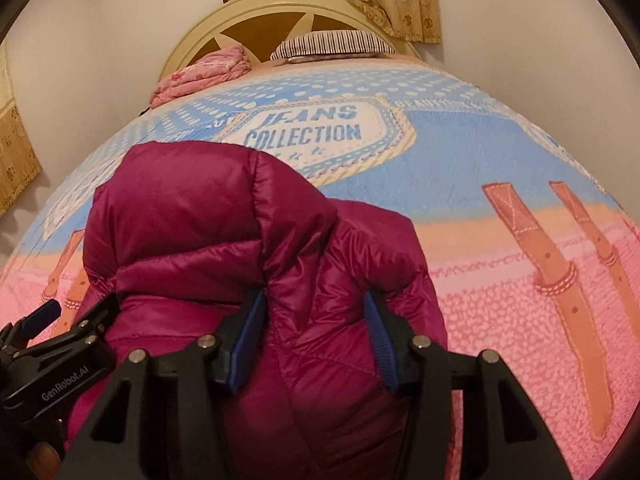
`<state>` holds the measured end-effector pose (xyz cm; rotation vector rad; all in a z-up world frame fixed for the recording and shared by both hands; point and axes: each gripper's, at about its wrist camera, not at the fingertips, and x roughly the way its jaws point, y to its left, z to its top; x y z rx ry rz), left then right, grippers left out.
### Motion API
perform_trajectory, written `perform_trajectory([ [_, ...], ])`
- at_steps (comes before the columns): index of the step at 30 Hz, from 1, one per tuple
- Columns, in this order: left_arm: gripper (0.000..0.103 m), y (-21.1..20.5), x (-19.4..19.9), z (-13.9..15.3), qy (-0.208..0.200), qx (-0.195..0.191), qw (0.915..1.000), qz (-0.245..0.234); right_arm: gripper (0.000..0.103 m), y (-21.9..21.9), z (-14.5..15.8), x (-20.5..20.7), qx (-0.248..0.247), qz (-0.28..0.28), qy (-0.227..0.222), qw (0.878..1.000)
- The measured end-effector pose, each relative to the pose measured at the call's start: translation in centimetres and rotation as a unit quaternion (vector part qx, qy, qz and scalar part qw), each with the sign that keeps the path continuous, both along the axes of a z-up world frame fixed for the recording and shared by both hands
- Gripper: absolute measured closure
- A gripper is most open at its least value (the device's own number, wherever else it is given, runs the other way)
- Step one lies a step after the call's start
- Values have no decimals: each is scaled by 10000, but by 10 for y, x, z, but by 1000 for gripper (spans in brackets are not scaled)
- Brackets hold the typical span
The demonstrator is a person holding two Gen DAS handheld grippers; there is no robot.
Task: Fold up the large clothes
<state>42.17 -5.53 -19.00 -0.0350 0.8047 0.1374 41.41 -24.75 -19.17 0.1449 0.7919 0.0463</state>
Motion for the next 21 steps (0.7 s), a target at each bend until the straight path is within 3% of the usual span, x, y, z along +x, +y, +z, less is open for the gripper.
perform_trajectory([
  [21, 1, -3, 4, -6, 73, 122, 9999, -26, 49, 5, -10, 5, -173, -70, 135, 9997],
])
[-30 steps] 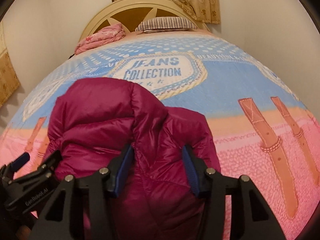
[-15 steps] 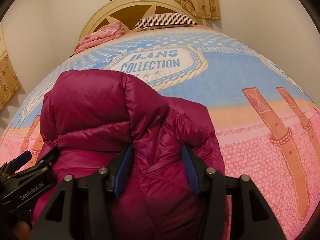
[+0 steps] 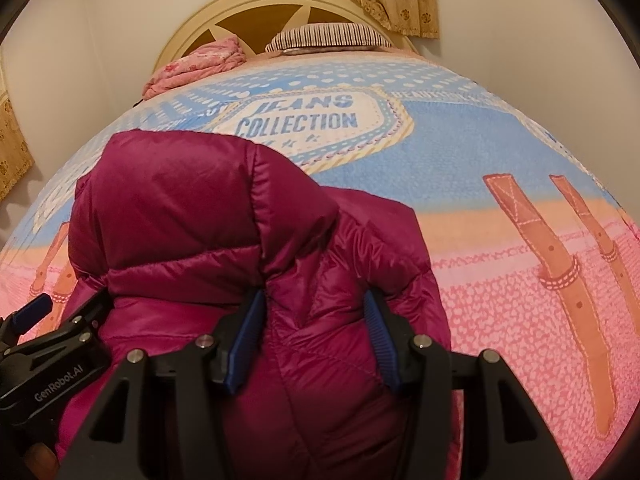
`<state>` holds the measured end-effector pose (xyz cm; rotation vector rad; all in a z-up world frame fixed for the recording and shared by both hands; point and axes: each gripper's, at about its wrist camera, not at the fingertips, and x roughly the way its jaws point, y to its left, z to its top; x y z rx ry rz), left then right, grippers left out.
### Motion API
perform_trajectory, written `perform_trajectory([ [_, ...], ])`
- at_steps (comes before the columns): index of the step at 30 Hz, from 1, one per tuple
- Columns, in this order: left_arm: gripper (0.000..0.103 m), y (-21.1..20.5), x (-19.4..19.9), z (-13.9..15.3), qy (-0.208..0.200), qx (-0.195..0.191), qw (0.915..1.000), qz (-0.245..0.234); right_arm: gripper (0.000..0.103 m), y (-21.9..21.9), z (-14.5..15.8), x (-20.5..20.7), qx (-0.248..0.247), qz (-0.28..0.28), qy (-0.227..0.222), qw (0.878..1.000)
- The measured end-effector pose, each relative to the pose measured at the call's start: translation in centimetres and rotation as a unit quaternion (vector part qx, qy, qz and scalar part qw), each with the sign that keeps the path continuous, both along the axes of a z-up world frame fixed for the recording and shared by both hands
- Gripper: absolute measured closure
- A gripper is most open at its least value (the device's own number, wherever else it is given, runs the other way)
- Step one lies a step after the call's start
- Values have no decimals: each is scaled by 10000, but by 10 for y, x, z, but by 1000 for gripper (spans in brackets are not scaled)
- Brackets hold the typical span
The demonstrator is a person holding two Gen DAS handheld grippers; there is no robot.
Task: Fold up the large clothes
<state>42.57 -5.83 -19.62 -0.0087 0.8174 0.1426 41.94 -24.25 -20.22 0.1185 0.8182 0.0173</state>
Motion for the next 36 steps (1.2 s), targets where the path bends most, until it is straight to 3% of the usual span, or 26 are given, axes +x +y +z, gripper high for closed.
perform_trajectory([
  [36, 1, -3, 4, -2, 60, 119, 9999, -40, 48, 6, -2, 5, -250, -44, 105, 9996],
])
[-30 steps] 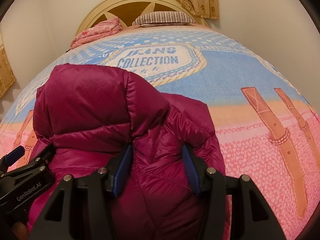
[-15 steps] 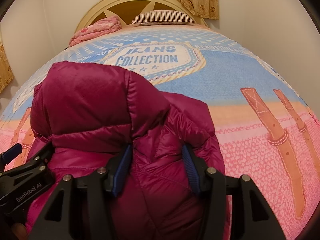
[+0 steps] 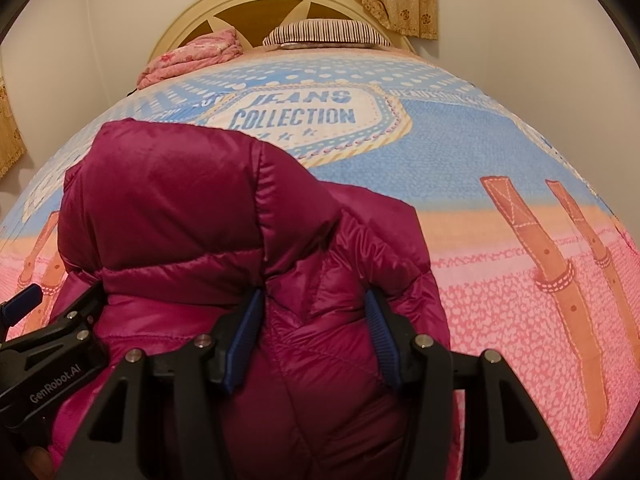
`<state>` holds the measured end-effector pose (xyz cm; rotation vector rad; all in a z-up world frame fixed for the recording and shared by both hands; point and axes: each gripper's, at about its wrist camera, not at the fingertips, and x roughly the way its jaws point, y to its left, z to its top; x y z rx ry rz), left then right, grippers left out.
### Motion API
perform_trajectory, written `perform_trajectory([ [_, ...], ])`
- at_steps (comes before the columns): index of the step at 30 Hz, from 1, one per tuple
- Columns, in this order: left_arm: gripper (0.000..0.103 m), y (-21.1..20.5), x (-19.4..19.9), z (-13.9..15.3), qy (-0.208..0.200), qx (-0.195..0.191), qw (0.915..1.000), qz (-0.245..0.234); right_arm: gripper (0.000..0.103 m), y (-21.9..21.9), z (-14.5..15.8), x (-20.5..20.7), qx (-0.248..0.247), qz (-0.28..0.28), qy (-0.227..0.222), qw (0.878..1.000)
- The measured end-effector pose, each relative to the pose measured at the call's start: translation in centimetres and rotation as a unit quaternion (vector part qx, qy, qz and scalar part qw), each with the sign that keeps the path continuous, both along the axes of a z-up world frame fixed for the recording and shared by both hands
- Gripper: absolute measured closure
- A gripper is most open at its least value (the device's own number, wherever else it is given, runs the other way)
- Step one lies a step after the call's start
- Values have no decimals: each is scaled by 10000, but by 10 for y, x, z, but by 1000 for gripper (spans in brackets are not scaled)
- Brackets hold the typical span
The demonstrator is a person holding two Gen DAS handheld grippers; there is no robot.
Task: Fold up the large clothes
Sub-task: 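Lift both grippers off the magenta jacket and reposition them on the bundle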
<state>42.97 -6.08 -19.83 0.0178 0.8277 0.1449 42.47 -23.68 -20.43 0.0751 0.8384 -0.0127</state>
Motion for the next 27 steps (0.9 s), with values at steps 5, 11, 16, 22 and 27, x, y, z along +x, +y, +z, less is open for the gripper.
perform_trajectory([
  [5, 1, 0, 0, 0, 1, 4, 10000, 1, 48, 0, 0, 0, 7, 1, -3, 10000],
  [11, 1, 0, 0, 0, 1, 7, 10000, 3, 48, 0, -1, 1, -9, -1, -3, 10000],
  [16, 1, 2, -1, 3, -5, -45, 10000, -52, 46, -1, 0, 1, -27, 11, 10, 10000],
  [22, 1, 19, 6, 35, -28, -194, 9998, -96, 29, -7, 28, -8, 206, 117, -127, 9996],
  [27, 1, 28, 32, 83, -624, -457, 9970, 57, 23, -15, 73, 3, 465, -168, -581, 9971],
])
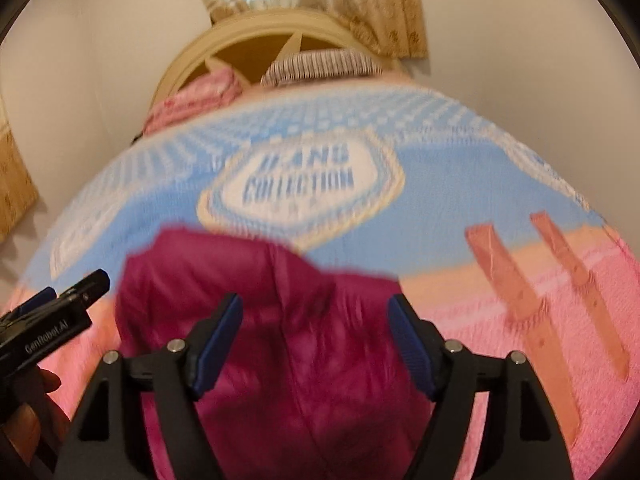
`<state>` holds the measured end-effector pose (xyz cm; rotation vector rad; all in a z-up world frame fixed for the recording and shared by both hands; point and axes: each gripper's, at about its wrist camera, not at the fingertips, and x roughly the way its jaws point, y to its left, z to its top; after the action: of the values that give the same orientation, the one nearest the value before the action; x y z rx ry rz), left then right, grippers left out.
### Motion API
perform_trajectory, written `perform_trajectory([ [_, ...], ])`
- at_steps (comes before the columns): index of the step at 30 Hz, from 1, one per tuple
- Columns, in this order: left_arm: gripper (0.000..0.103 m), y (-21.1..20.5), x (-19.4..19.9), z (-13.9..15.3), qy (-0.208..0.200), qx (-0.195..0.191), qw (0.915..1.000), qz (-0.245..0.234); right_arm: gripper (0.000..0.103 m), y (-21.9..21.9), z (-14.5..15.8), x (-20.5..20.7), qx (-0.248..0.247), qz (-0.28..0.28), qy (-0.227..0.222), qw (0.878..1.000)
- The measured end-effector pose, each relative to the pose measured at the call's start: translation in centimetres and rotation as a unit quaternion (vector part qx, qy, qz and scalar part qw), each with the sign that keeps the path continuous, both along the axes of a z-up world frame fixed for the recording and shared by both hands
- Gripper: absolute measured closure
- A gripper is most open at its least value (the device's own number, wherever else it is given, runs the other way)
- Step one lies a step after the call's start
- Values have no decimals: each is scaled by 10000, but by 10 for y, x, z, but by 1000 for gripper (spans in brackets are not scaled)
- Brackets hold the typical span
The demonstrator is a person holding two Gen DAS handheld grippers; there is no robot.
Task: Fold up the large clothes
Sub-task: 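Lift both grippers off the magenta jacket and reposition them on the bundle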
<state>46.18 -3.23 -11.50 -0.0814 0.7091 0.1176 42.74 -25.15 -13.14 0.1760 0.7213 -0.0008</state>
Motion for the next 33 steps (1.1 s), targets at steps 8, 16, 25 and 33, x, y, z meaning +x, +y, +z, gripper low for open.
perform_trajectory([
  [8, 1, -31, 53, -66, 806, 801, 9935, 14, 23, 10, -53, 60, -203, 60, 948, 9953],
  [16, 1, -19, 55, -87, 910, 222, 9955, 135, 17, 7, -75, 63, -110, 62, 1111, 9937],
  [25, 1, -21, 61, -88, 1019, 294, 9943, 75, 15, 14, -79, 68, -357, 64, 1236, 9917],
  [33, 1, 7, -22, -27, 736, -332, 9945, -672, 9, -25, -8, 1, -141, 55, 312, 9994],
])
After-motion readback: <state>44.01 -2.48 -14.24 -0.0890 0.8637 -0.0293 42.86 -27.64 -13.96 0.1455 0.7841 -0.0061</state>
